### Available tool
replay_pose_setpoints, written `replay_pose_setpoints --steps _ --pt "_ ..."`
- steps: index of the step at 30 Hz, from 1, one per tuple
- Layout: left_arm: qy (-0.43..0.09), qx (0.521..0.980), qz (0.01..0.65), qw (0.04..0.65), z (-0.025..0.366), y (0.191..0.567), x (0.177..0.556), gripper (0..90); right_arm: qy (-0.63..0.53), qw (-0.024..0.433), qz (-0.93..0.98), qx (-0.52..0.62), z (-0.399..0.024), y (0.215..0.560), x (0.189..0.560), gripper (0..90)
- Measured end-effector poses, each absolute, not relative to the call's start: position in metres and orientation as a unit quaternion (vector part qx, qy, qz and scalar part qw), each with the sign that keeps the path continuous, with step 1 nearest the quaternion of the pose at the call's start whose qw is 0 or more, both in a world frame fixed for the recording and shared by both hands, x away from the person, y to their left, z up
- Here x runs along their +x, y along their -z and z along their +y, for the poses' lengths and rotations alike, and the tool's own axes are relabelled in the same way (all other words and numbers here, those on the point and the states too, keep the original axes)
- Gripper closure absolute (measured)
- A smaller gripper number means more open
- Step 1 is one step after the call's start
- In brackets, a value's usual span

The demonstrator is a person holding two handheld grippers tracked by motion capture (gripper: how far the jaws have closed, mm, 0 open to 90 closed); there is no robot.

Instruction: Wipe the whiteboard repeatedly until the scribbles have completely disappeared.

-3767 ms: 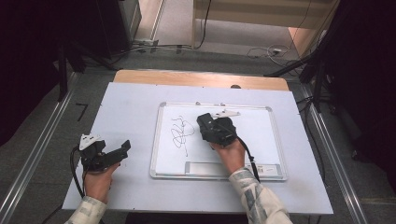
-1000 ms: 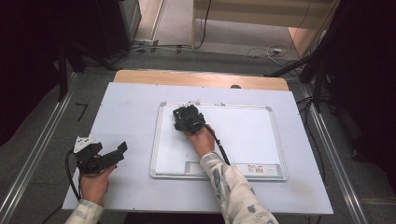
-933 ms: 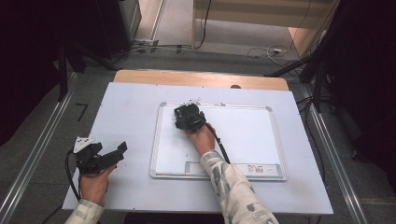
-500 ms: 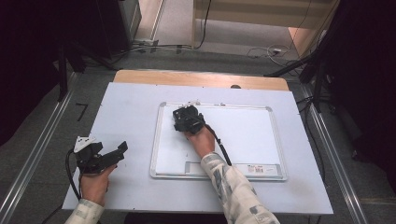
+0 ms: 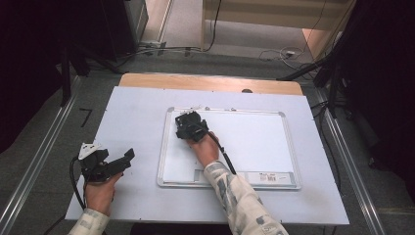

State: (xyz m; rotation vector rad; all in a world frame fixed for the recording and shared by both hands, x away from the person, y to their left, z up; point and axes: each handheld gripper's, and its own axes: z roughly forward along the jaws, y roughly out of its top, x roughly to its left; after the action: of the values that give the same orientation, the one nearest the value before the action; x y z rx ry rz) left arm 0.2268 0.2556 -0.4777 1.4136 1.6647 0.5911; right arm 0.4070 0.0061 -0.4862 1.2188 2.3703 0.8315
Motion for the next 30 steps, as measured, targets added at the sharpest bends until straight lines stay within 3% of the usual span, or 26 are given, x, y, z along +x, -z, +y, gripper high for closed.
replay_pose_setpoints --steps 6,16,24,30 --pt "-0.236 0.56 0.669 0.428 0.259 0.477 0.224 6.1 -0.287 0.183 0.818 0.463 -0.011 0.484 0.439 37.6" --pt "-0.236 0.567 0.665 0.425 0.254 0.477 0.227 6.1 -0.293 0.171 0.84 0.423 0.02 0.486 0.416 37.5" --pt "-0.236 0.563 0.667 0.428 0.257 0.477 0.226 6.1 -0.292 0.181 0.827 0.446 0.019 0.485 0.434 37.5" --pt "-0.236 0.565 0.665 0.427 0.256 0.477 0.226 6.1 -0.294 0.165 0.848 0.41 0.02 0.486 0.409 37.5"
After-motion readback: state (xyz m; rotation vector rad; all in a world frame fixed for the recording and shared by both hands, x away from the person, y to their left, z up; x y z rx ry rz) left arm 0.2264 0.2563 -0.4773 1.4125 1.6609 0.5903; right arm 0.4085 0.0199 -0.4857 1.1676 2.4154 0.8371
